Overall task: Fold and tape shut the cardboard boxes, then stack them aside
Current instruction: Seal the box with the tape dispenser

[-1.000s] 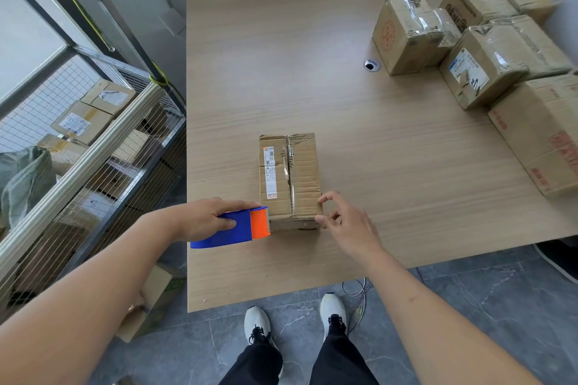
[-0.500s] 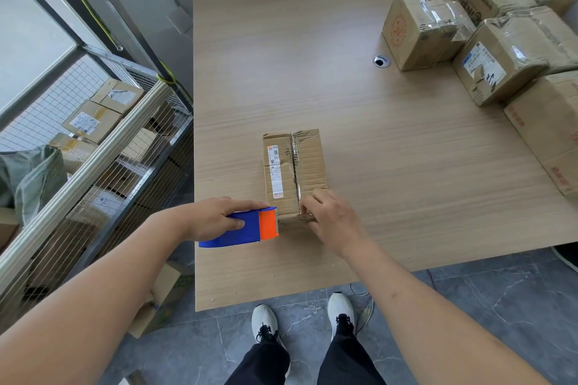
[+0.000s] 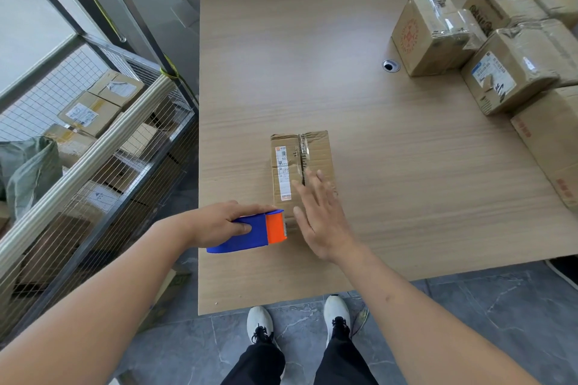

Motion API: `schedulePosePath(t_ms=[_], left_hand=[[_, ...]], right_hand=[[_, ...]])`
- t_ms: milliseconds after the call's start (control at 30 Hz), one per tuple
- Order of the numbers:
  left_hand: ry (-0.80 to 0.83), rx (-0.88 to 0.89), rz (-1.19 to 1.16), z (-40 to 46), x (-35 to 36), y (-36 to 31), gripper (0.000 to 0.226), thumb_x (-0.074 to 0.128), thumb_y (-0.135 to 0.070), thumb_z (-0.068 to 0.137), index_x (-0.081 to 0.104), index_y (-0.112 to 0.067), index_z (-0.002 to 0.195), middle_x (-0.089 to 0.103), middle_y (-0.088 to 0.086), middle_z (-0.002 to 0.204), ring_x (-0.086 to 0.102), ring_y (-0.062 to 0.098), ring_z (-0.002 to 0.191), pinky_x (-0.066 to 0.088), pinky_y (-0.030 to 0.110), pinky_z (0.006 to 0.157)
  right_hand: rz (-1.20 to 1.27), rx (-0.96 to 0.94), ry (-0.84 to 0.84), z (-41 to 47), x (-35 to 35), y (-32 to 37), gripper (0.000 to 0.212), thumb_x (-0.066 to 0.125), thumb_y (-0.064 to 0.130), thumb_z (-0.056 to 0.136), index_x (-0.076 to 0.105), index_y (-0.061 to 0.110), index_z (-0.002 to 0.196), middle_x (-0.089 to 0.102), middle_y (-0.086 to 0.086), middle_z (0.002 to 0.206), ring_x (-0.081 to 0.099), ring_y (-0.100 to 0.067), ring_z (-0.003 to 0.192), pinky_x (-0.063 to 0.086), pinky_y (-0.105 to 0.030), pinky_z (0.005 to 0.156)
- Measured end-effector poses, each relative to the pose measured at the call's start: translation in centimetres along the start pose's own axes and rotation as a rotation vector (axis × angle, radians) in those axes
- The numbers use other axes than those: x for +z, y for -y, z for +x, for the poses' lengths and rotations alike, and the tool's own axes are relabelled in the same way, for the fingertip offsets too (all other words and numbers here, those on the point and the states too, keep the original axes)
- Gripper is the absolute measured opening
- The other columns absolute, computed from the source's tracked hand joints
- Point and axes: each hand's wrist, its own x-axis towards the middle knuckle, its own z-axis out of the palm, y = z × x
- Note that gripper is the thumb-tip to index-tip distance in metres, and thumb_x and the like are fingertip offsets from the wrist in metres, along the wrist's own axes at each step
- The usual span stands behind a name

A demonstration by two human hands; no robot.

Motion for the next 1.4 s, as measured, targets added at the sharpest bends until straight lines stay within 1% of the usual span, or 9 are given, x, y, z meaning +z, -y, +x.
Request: schedulePosePath(t_ms=[100,200,333,567,900,1133,1200,1300,1400], left_hand=[[-0.005,0.030,-0.071,-0.1,0.3,1.1,0.060,0.047,-0.028,0.108,0.030,-0.078,0.136,0.051,-0.008,0.131,0.048,0.014,0.119,0.037,0.036,0.106],[0.036,0.066,-0.113,-0.1,0.5,2.4,0.062,0.049,-0.024,0.107,0.031,-0.076,0.138,0.049,-0.015,0.136,0.046,0.008,0.126,0.034,0.034,0.108],[0.066,0.079,-0.119,-1.1,-0.5,5.2,0.066,0.050,-0.018,0.106,0.034,-0.075,0.137,0.045,-0.029,0.142,0.039,-0.003,0.134,0.028,0.032,0.115],[-0.021,0.006,0.009,-0.4,-0.9,5.1,0.060,0.044,-0.031,0.108,0.025,-0.080,0.136,0.049,-0.010,0.119,0.050,0.017,0.111,0.040,0.040,0.104],[-0.049,-0.040,0.076,1.8,1.0,3.4,0.051,0.038,-0.032,0.110,0.024,-0.053,0.154,0.055,-0.002,0.113,0.054,0.022,0.101,0.041,0.039,0.088],[-0.068,-0.171,0.156,1.7,0.1,4.1,0.050,0.035,-0.034,0.110,0.024,-0.046,0.157,0.048,0.002,0.149,0.049,0.029,0.127,0.037,0.038,0.098],[-0.098,-0.165,0.131,1.1,-0.2,4.6,0.051,0.037,-0.034,0.109,0.024,-0.048,0.156,0.050,0.000,0.147,0.050,0.028,0.126,0.035,0.037,0.093],[-0.138,-0.142,0.109,0.2,-0.4,5.0,0.051,0.037,-0.034,0.109,0.022,-0.054,0.153,0.058,0.004,0.129,0.055,0.027,0.110,0.040,0.039,0.087],[-0.193,-0.074,0.052,-0.5,-0.6,5.2,0.052,0.038,-0.034,0.108,0.020,-0.064,0.147,0.058,0.006,0.119,0.058,0.026,0.103,0.047,0.045,0.093]], right_hand=[[-0.241,-0.053,-0.036,-0.5,2.3,-0.8,0.066,0.018,0.056,0.107,0.019,0.022,0.164,0.005,-0.005,0.172,-0.001,-0.020,0.159,0.005,-0.048,0.128],[-0.306,-0.101,-0.070,-0.3,2.9,-1.5,0.066,0.021,0.058,0.107,0.024,0.022,0.163,0.013,-0.008,0.171,0.011,-0.024,0.158,0.012,-0.050,0.127],[-0.321,-0.101,-0.056,-0.4,2.9,-1.7,0.067,0.023,0.060,0.106,0.022,0.025,0.163,0.013,-0.006,0.171,0.013,-0.023,0.158,0.016,-0.051,0.126],[-0.276,-0.016,0.051,0.0,1.9,-0.8,0.082,0.023,0.082,0.095,0.006,0.038,0.163,-0.006,0.007,0.172,-0.009,-0.011,0.157,-0.005,-0.041,0.127],[-0.182,0.101,-0.014,0.5,2.0,1.5,0.079,0.041,0.078,0.082,0.037,0.041,0.152,0.021,0.005,0.169,0.010,-0.015,0.157,0.000,-0.042,0.128],[-0.262,0.190,0.022,1.1,2.2,3.5,0.088,0.028,0.075,0.077,0.035,0.032,0.154,0.017,-0.002,0.169,0.007,-0.023,0.158,-0.005,-0.050,0.127],[-0.284,0.203,0.005,1.2,2.5,3.7,0.088,0.027,0.074,0.077,0.037,0.030,0.153,0.020,-0.004,0.168,0.009,-0.025,0.158,-0.004,-0.052,0.127],[-0.330,0.198,-0.021,1.3,3.2,3.9,0.081,0.045,0.070,0.081,0.041,0.025,0.149,0.028,-0.009,0.165,0.016,-0.031,0.156,0.003,-0.057,0.126],[-0.351,0.185,-0.005,1.4,2.9,4.2,0.081,0.059,0.063,0.082,0.041,0.022,0.149,0.028,-0.012,0.165,0.017,-0.034,0.156,0.005,-0.061,0.125]])
